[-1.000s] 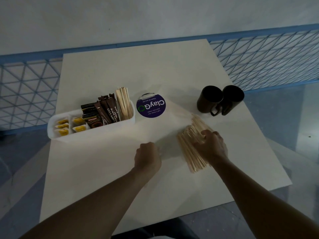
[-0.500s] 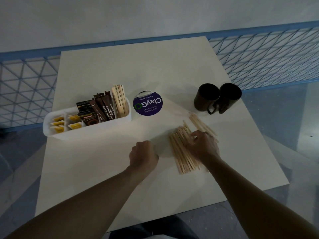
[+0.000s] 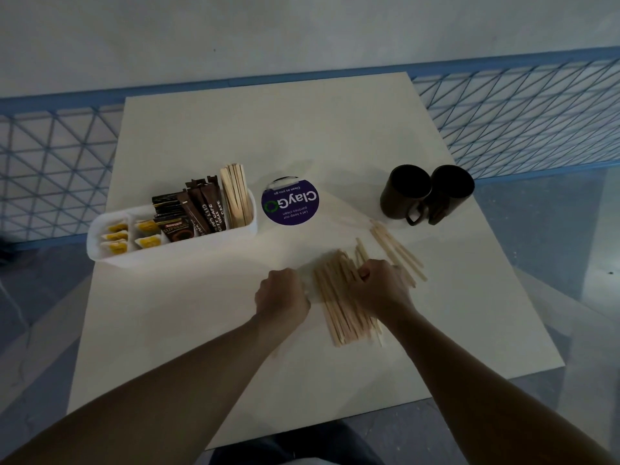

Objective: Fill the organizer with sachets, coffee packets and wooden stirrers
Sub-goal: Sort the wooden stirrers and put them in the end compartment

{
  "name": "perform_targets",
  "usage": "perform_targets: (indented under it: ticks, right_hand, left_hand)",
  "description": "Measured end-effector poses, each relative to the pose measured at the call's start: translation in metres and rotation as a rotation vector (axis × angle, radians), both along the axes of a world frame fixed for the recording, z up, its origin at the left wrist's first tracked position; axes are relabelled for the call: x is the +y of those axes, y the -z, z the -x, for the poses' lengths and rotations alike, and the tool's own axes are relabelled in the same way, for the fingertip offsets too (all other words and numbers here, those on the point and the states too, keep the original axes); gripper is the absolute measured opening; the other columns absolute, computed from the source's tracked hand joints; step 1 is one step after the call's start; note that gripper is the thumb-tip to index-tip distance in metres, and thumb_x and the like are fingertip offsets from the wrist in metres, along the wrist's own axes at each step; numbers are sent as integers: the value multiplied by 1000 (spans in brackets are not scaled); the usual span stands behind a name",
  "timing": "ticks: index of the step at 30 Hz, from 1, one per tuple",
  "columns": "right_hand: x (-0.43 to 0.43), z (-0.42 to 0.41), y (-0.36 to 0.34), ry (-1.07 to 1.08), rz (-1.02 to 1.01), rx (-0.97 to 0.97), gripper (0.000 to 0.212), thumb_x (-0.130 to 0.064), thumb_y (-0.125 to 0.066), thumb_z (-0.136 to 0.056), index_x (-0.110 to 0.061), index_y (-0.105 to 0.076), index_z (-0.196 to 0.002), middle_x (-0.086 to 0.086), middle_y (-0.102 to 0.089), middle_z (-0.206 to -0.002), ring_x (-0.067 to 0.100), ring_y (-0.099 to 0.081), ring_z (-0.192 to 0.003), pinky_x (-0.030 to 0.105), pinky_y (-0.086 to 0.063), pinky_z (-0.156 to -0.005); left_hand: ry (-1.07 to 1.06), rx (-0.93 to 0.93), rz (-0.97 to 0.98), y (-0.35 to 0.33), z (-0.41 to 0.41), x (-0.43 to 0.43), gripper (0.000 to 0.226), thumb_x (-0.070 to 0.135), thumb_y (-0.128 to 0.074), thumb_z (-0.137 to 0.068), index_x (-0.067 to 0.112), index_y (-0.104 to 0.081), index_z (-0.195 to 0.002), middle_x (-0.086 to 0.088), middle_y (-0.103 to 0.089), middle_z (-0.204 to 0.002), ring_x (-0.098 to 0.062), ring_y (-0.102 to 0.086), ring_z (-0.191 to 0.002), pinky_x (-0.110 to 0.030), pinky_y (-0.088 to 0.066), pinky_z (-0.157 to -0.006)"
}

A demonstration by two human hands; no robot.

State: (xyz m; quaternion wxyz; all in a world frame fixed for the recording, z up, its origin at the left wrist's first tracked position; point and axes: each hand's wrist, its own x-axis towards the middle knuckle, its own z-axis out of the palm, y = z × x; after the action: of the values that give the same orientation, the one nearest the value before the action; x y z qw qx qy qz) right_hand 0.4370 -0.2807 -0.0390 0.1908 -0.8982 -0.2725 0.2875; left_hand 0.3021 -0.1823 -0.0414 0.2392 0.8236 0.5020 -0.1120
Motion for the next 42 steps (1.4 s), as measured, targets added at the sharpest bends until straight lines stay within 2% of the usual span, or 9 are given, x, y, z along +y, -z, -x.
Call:
perform_targets:
  ticks: [8, 13, 20, 26, 29, 32, 36, 39, 42]
  right_hand:
    - [6, 8, 7, -1, -42, 58, 8, -16, -62, -88, -16, -64, -81, 1, -63, -75, 10, -60, -61, 16, -40, -46]
    - [7, 7, 7, -10, -44, 42, 15, -13, -59, -88, -13, -63, -74, 2, -60, -69, 9, -54, -54, 14, -34, -42]
    - [5, 5, 10, 2, -60, 44, 19, -8, -55, -84, -8, -66, -69, 8, -62, -65, 15, -55, -55, 26, -47, -48]
    - [3, 4, 10, 21, -66, 46, 24, -8, -51, -83, -11, -61, -61, 0, -52, -55, 11, -45, -48, 21, -34, -41]
    - [4, 2, 9, 34, -61, 66, 23, -9, -51, -82, -12, -61, -62, 1, -54, -56, 12, -47, -49, 21, -35, -42]
    - [4, 0, 9, 38, -60, 79, 21, -10, -52, -82, -11, -64, -66, 6, -61, -62, 15, -53, -52, 24, -40, -43]
    - [3, -2, 6, 35, -61, 102, 20, -13, -55, -87, -16, -64, -70, 5, -64, -68, 17, -58, -57, 25, -45, -45]
    - [4, -3, 5, 34, -55, 107, 15, -13, -57, -85, -14, -64, -72, 6, -64, -71, 18, -57, -60, 25, -42, -46]
    - [7, -4, 6, 32, -34, 99, 16, -12, -55, -87, -14, -65, -74, 8, -65, -73, 19, -60, -62, 26, -44, -47]
  left_hand:
    - [14, -59, -62, 3, -1, -4, 19, 29, -57, -93, 13, -65, -98, -4, -68, -96, -24, -67, -90, -28, -46, -67]
    - [34, -82, -90, 1, -2, -5, 20, 27, -52, -97, 12, -65, -97, -4, -68, -94, -22, -66, -87, -26, -46, -68]
    - [13, -89, -85, 2, -2, 0, 21, 28, -55, -96, 10, -67, -96, -2, -64, -85, -21, -62, -77, -26, -42, -64]
    - [-132, -175, 20, 12, -7, 1, 23, 30, -62, -91, 13, -60, -76, 4, -61, -69, -10, -55, -58, -19, -37, -49]
    - [-232, -228, 74, 15, -17, -4, 19, 27, -60, -92, 9, -67, -91, -2, -70, -82, -17, -66, -71, -24, -47, -57]
    - [-282, -244, 108, 13, -25, -7, 19, 25, -56, -93, 11, -61, -105, -6, -69, -97, -23, -67, -86, -36, -58, -73]
    - [-288, -173, 204, 8, -32, -8, 42, 32, -62, -91, 9, -46, -123, -10, -60, -116, -29, -62, -103, -36, -53, -79]
    - [-244, -140, 204, 9, -35, -12, 49, 37, -67, -87, 10, -46, -123, -9, -59, -116, -29, -62, -102, -36, -53, -78]
    - [-179, -162, 136, 8, -38, -16, 33, 33, -58, -94, 8, -54, -115, -9, -64, -108, -26, -65, -93, -36, -57, -78]
